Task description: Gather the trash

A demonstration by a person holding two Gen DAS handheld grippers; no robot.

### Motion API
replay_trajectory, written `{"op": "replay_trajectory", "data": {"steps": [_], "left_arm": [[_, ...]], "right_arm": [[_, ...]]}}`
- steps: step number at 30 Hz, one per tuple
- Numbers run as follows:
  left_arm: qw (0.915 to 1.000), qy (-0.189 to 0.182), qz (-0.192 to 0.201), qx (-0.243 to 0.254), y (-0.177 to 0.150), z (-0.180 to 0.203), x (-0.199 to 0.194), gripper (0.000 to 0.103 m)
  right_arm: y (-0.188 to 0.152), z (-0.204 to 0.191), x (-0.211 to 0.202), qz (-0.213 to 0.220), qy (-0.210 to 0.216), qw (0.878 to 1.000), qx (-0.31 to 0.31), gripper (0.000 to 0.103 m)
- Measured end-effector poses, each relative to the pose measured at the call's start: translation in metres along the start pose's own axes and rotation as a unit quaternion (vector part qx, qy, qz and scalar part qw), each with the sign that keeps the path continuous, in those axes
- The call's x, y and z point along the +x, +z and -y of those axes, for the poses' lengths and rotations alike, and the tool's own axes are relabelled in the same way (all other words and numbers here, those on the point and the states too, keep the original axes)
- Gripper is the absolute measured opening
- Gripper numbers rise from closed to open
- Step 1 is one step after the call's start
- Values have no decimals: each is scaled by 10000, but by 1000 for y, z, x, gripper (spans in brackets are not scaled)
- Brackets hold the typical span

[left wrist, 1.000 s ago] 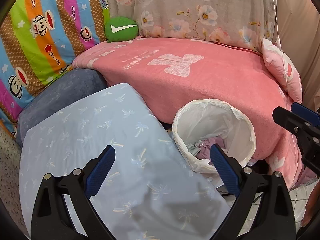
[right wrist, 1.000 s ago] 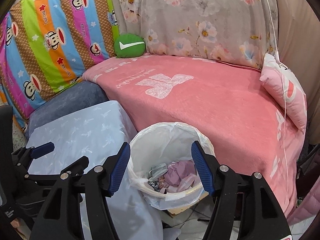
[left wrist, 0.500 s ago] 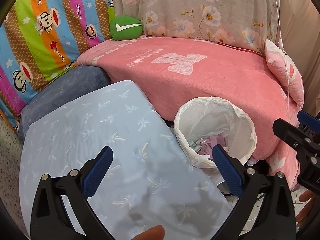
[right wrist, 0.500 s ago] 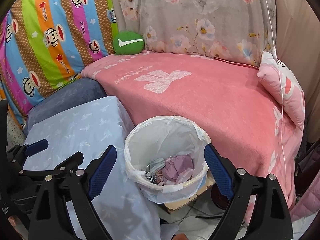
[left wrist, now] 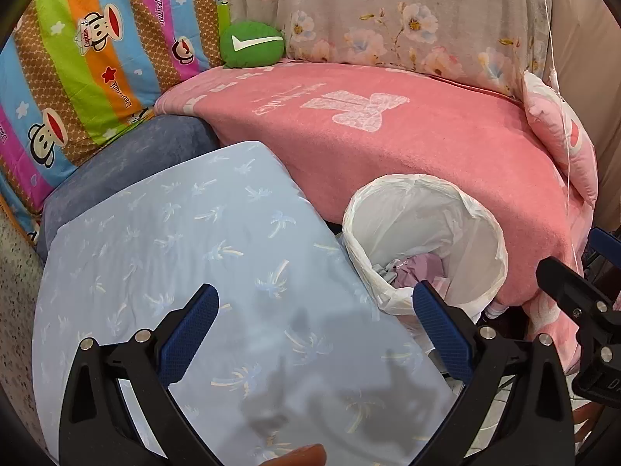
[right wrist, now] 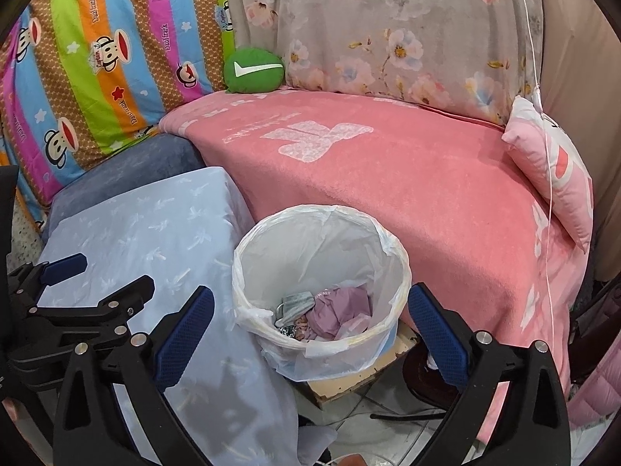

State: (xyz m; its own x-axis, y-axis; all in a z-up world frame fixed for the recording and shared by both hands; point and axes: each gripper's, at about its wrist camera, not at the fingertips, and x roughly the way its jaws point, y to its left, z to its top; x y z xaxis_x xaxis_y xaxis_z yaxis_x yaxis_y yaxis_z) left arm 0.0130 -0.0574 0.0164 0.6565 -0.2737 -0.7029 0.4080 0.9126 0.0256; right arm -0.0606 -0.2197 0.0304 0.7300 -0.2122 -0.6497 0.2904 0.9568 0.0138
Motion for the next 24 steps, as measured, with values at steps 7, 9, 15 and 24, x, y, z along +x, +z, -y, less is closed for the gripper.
{"op": "replay_trajectory", "data": {"steps": [7, 9, 15, 24], "left_arm": [[10000, 48, -7, -60, -3, -2, 0, 96], [9999, 62, -15, -91, -4, -2, 0, 96], [9999, 103, -34, -99, -6, 0, 0, 96], [9998, 181, -57, -101, -7, 2, 1, 96]], "right_arm": [[-3, -4, 0, 17, 26, 9999, -141, 97], [-4, -4, 1, -8, 42, 9999, -149, 97], [-7, -3, 4, -63, 67, 9999, -142, 97], [-11, -5, 4, -93, 32, 9997, -220, 97]]}}
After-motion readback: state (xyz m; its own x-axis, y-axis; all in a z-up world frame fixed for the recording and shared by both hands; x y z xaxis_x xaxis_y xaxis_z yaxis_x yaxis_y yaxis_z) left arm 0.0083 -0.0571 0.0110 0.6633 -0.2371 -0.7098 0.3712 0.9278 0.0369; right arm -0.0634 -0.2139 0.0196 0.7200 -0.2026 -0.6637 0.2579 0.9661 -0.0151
